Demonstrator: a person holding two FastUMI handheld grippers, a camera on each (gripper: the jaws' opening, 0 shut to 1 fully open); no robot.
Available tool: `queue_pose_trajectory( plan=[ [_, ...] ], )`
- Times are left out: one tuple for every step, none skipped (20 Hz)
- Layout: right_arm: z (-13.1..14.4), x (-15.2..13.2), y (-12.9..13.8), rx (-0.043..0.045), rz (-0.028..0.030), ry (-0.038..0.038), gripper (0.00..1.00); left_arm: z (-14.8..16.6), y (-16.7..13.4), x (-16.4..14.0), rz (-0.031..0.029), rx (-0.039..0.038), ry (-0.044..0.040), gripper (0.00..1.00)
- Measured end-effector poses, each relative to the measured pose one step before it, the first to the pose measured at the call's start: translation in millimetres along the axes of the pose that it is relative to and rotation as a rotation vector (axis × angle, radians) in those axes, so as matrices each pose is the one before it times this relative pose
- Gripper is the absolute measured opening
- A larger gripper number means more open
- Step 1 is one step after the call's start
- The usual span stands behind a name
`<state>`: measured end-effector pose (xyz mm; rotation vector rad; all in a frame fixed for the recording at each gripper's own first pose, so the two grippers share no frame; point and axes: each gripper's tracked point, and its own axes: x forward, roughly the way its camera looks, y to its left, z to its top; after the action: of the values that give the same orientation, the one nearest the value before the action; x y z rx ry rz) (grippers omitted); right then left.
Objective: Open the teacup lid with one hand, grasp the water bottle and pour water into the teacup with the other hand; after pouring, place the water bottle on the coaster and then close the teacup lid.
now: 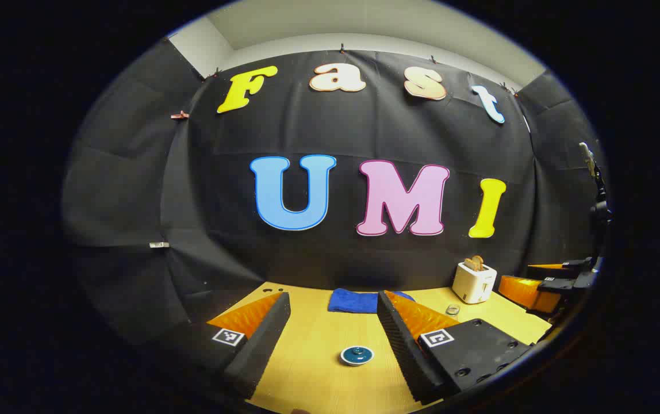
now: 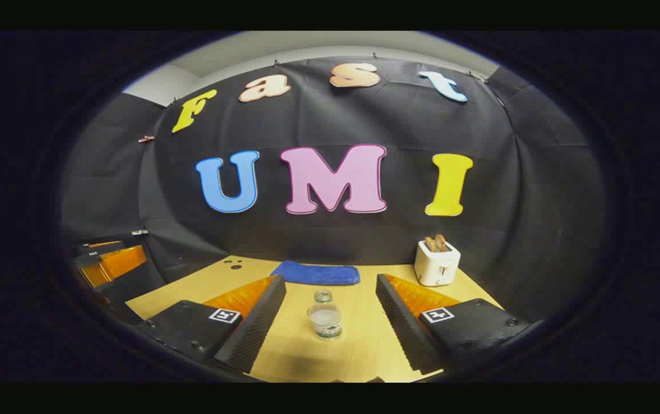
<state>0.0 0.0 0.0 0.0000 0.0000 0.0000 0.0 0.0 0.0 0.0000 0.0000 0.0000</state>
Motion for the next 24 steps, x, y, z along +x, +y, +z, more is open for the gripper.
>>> queue_pose_trajectory(
  plan=[
    [-3.59, 2.93, -2.59, -0.00819, 0.00307, -0.00294, 0.98, -4.89, -5.10, 4.03, -0.01387, -0.00296, 0.00700, 0.95],
    [-3.27, 2.80, -3.98, -0.01150, -0.00193, -0.00165, 0.98, -5.46, -5.18, 3.73, -0.01229, -0.00108, 0.01140, 0.95],
    [-2.94, 2.76, -5.37, -0.00939, -0.00080, -0.00396, 0.98, -7.06, -3.10, 3.39, -0.00789, 0.00437, 0.01145, 0.95],
    [-1.22, 2.75, -3.24, -0.00421, -0.00123, -0.00169, 0.98, -5.59, -2.32, 4.29, -0.00324, 0.00787, 0.01376, 0.95],
    [-3.32, 1.97, -1.89, 0.00187, -0.00026, 0.00023, 0.98, -7.26, -2.81, 2.35, -0.00666, 0.00871, 0.01599, 0.95],
    [-4.00, 2.29, -1.19, 0.00453, 0.00013, 0.00725, 0.98, -5.72, -3.60, 3.02, -0.00755, 0.00886, 0.01450, 0.95],
    [-5.05, 3.92, -0.71, 0.00629, 0.00454, 0.01214, 0.98, -7.51, -3.14, 3.81, -0.00868, 0.00888, 0.01741, 0.95],
    [-4.60, 2.79, 0.46, 0.00630, 0.00677, 0.00831, 0.98, -6.56, -1.83, 2.72, -0.00707, 0.00698, 0.01436, 0.95],
    [-1.30, 2.23, 1.93, 0.00574, 0.00895, 0.00180, 0.98, -7.77, -1.24, 3.99, -0.00401, 0.00241, 0.01666, 0.95],
    [-0.70, 3.37, 2.25, 0.00077, 0.01018, 0.00103, 0.98, -9.30, -1.73, 5.22, -0.00538, -0.00393, 0.02394, 0.95],
    [-3.47, 2.93, 1.98, -0.00291, 0.00879, 0.00533, 0.98, -7.56, -0.14, 4.12, -0.00217, -0.00510, 0.02078, 0.95],
    [-2.78, 3.24, 2.46, -0.00277, 0.01102, 0.00601, 0.98, -5.63, 0.10, 5.24, -0.00147, -0.00362, 0.01690, 0.95],
    [-2.88, 2.22, 1.83, -0.00069, 0.00889, 0.00663, 0.98, -5.55, -0.07, 5.73, -0.00051, -0.00067, 0.01186, 0.95],
    [-3.95, 1.97, 1.49, 0.00124, 0.00644, 0.00672, 0.98, -4.22, 0.65, 6.80, 0.00007, 0.00258, 0.01259, 0.95],
    [-5.21, 3.72, 1.06, 0.00308, 0.00671, 0.01432, 0.98, -5.82, 0.64, 7.84, 0.00162, 0.00342, 0.01198, 0.95],
    [-5.79, 2.73, 1.23, 0.00453, 0.00720, 0.01291, 0.98, -3.71, 0.89, 8.05, -0.00052, 0.00410, 0.00674, 0.95],
    [-6.85, 2.31, 0.04, 0.00237, 0.00383, 0.01498, 0.98, -4.13, 0.66, 8.53, 0.00000, 0.00327, 0.00282, 0.95],
    [-5.39, 3.16, 0.19, -0.00005, 0.00395, 0.01337, 0.98, -4.24, 0.11, 8.54, -0.00368, 0.00529, 0.00366, 0.95],
    [-6.55, 2.63, -1.19, -0.00357, -0.00039, 0.01247, 0.98, -7.14, 0.92, 9.58, 0.00125, 0.00924, 0.00821, 0.95],
    [-5.80, 3.68, -1.61, -0.00301, -0.00112, 0.01335, 0.98, -7.99, 1.25, 9.79, 0.00288, 0.00777, 0.01428, 0.94],
    [-6.64, 2.07, -1.67, -0.00143, -0.00073, 0.01120, 0.98, -8.59, 0.93, 8.85, -0.00252, 0.00152, 0.00872, 0.93],
    [-4.32, 1.72, -1.26, -0.00032, -0.00298, 0.00928, 0.98, -8.08, -1.16, 9.33, -0.00824, 0.00050, 0.01222, 0.92],
    [-4.24, 2.89, -1.30, 0.00036, -0.00176, 0.00497, 0.98, -10.01, -1.16, 8.95, -0.00796, 0.00360, 0.00880, 0.90],
    [-5.44, 3.44, -1.16, -0.00116, -0.00374, 0.00699, 0.98, -8.43, -2.02, 9.68, -0.00837, 0.00983, 0.01399, 0.86]
  ],
)
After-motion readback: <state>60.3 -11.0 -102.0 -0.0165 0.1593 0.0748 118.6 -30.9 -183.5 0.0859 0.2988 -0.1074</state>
